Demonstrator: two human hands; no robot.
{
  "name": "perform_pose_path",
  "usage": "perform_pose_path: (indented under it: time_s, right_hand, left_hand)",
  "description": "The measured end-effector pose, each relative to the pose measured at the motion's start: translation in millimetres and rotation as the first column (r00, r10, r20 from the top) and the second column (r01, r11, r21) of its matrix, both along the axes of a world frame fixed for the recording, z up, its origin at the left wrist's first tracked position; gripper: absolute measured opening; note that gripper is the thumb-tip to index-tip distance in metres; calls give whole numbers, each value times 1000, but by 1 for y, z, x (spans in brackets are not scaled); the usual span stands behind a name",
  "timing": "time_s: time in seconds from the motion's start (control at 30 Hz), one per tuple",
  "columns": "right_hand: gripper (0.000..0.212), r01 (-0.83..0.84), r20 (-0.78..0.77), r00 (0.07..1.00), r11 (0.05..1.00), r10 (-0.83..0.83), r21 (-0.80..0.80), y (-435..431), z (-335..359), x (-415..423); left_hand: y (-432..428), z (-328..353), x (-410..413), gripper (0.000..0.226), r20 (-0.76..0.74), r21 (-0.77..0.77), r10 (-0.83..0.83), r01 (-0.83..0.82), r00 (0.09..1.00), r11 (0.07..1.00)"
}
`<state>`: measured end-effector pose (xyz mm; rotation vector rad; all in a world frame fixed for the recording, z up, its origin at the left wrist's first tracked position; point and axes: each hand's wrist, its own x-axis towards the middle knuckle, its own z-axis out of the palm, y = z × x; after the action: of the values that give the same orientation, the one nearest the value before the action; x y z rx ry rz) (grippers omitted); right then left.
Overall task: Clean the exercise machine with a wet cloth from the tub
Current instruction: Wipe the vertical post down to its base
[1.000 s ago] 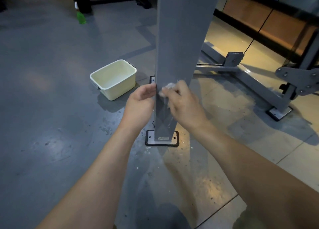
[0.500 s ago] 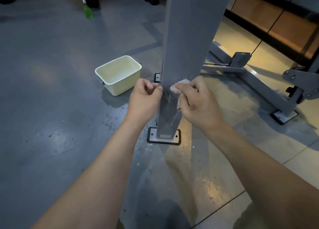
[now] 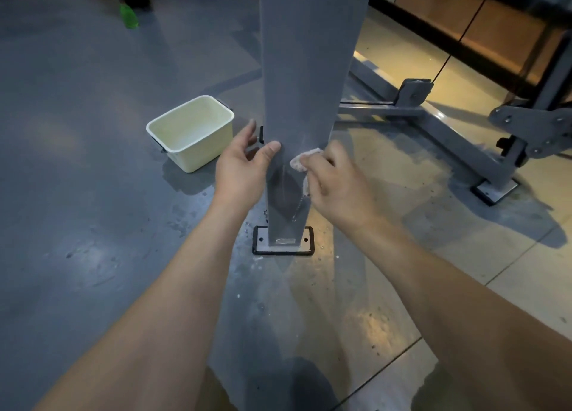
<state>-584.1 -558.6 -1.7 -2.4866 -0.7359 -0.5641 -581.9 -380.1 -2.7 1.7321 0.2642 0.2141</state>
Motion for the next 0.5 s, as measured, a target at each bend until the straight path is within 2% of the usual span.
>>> perform_pose_path:
  time_s: [0.07, 0.13, 0.2, 0.33, 0.37, 0.43, 0.5]
  right_hand:
    - [22, 1, 109, 994, 997, -9, 75, 2, 17, -1]
    - [17, 27, 199, 979, 991, -53, 132, 5, 27, 2]
    - [15, 39, 175, 982, 988, -65, 151, 5, 20, 6]
    - [18, 40, 40, 999, 995, -37, -95, 0, -22, -3]
    - [18, 55, 26, 998, 994, -53, -95, 0, -21, -3]
    - [16, 65, 60, 996, 998, -66, 19, 7, 1, -1]
    - [16, 57, 205, 975, 988, -85, 141, 15, 27, 2]
  left_hand:
    - [0, -5, 4, 68, 20, -19, -28, 29, 999, 999]
    - [-1, -8, 5, 55, 46, -27, -60, 62, 997, 998]
    - [-2, -9, 6, 45, 66, -19, -68, 69, 995, 997]
    - [-2, -8, 6, 39, 68, -47, -46, 49, 997, 998]
    - [-2, -7, 6, 38, 54, -50, -40, 43, 998, 998]
    - [0, -7, 7, 40, 26, -66, -16, 18, 1000, 998]
    - [1, -8, 9, 47, 13, -67, 4, -3, 1000, 998]
